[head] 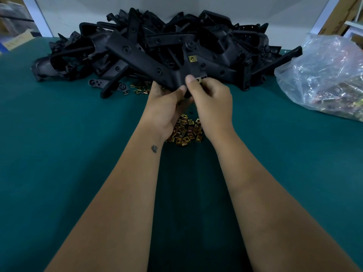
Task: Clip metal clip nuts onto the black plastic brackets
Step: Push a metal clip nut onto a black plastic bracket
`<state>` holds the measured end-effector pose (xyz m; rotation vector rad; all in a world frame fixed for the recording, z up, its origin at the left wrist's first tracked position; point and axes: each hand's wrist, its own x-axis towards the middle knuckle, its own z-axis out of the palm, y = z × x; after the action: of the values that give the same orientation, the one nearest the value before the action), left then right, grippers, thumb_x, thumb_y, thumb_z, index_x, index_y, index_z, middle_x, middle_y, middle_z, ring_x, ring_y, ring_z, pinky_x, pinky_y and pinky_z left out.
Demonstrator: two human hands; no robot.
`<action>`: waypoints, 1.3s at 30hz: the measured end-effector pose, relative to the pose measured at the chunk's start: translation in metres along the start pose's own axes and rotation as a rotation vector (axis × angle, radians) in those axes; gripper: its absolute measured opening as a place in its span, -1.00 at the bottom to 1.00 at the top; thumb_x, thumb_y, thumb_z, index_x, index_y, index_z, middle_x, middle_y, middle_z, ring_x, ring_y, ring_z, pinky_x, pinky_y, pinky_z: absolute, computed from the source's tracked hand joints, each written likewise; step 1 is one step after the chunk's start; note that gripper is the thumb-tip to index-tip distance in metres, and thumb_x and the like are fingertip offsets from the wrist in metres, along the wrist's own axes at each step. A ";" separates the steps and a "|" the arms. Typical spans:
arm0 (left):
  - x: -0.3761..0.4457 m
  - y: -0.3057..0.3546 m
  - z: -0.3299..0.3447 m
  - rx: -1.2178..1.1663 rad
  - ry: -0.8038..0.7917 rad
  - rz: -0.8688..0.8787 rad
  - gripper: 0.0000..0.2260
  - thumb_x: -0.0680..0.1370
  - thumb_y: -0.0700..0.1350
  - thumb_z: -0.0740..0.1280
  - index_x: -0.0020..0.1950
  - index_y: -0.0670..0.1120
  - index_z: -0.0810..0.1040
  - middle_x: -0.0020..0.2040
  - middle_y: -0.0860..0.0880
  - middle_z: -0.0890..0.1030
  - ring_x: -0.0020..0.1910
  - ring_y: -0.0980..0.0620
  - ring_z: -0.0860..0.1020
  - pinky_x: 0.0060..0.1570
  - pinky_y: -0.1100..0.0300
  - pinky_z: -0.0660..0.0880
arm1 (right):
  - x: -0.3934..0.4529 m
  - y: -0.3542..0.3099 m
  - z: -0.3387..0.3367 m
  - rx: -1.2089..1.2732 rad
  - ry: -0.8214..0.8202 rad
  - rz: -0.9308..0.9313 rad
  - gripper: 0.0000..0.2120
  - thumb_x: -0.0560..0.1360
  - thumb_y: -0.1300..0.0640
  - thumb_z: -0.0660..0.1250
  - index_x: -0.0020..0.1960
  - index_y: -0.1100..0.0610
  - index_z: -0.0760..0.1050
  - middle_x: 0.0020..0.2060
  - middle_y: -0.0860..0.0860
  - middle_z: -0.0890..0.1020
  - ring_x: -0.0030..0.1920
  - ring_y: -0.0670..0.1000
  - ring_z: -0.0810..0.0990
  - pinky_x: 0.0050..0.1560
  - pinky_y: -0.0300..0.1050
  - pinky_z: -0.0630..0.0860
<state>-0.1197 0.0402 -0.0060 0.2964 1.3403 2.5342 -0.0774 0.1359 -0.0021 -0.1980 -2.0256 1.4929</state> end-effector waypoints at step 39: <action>-0.007 0.007 0.002 0.121 -0.045 -0.048 -0.55 0.62 -0.41 0.17 0.43 -0.03 0.40 0.30 -0.10 0.60 0.27 -0.09 0.57 0.24 -0.04 0.52 | -0.002 0.000 -0.001 -0.403 0.097 -0.206 -0.65 0.50 -0.08 0.38 -0.30 0.12 0.38 -0.35 -0.12 0.43 -0.32 -0.10 0.40 -0.34 -0.16 0.31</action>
<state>-0.1132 0.0356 -0.0001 0.3381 1.4681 2.3981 -0.0753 0.1362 -0.0025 -0.2112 -2.1752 0.9243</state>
